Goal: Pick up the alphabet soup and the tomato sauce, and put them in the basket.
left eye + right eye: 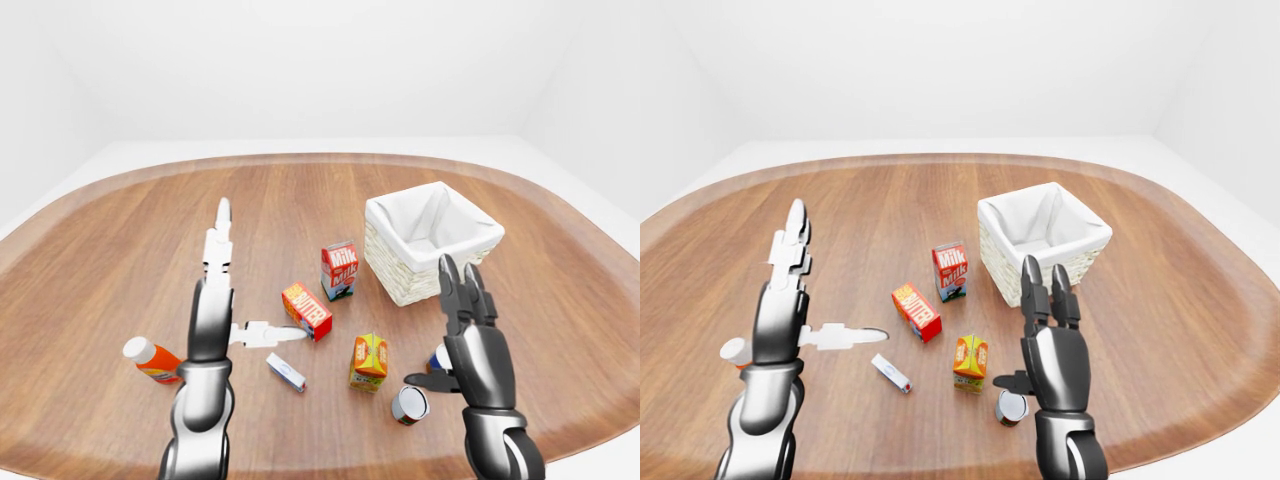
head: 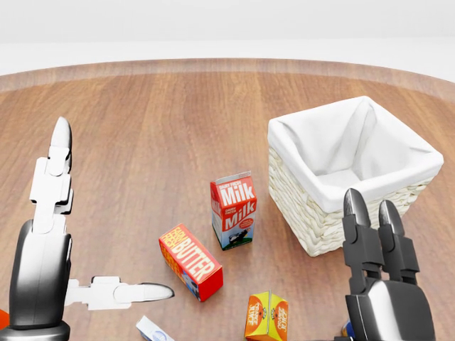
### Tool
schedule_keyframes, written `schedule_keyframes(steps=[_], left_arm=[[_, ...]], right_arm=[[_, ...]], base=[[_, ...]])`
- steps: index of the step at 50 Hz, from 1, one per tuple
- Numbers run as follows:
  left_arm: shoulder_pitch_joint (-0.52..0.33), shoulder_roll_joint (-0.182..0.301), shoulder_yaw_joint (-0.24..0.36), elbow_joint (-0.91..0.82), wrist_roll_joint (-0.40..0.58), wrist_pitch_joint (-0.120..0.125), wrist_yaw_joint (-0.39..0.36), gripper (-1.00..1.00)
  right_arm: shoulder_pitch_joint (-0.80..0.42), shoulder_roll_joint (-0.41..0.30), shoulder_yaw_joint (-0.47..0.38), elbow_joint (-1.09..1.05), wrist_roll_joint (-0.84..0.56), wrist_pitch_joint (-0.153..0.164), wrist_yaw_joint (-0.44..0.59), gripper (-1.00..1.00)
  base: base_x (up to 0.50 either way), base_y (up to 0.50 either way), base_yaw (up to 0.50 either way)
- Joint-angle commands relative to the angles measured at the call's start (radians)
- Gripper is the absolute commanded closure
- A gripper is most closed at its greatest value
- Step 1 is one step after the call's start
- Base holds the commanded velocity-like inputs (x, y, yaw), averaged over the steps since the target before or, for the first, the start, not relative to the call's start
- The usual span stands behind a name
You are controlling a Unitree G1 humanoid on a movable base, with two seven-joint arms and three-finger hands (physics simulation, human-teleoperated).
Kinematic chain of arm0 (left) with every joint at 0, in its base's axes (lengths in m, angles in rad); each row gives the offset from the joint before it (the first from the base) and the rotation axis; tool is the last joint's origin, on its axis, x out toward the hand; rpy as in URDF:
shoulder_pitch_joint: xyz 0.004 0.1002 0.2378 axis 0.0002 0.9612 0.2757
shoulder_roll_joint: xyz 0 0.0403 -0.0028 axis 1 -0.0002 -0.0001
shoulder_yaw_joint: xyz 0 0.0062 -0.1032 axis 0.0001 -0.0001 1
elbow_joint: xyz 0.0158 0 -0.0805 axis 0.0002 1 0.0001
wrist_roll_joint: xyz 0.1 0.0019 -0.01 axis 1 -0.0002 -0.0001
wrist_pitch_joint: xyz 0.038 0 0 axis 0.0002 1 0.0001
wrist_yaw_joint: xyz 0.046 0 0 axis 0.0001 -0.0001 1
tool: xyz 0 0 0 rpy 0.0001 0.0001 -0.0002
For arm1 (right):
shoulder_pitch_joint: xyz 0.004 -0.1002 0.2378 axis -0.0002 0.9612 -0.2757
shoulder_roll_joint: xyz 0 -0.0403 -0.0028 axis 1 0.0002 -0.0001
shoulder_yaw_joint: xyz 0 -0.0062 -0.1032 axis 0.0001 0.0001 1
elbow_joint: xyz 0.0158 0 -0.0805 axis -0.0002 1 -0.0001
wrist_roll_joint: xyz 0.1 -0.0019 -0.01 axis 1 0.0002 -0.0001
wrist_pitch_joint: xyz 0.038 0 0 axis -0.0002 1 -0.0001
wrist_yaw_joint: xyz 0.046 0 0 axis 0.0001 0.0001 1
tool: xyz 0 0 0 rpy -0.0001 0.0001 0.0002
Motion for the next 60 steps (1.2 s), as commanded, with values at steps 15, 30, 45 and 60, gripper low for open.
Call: schedule_keyframes(steps=[15,30,45,60], left_arm=[[0.001,0.0,0.002,-0.003,0.005,0.0,0.0,-1.0],[0.004,0.0,0.0,-0.001,0.009,0.0,0.004,-1.0],[0.001,0.0,0.001,0.0,0.012,0.0,0.003,-1.0],[0.006,0.0,0.0,-0.005,0.013,0.0,0.003,-1.0]], right_arm=[[0.061,-0.029,-0.005,-0.079,-0.208,0.0,0.093,-1.0],[0.054,-0.009,-0.104,-0.025,-0.199,0.0,0.147,-1.0],[-0.017,-0.003,-0.175,0.083,-0.202,0.0,0.168,-1.0],[-0.068,-0.025,-0.204,0.171,-0.218,0.0,0.161,-1.0]], base=[[0.0,0.0,0.0],[0.0,0.0,0.0],[0.0,0.0,0.0],[0.0,0.0,0.0]])
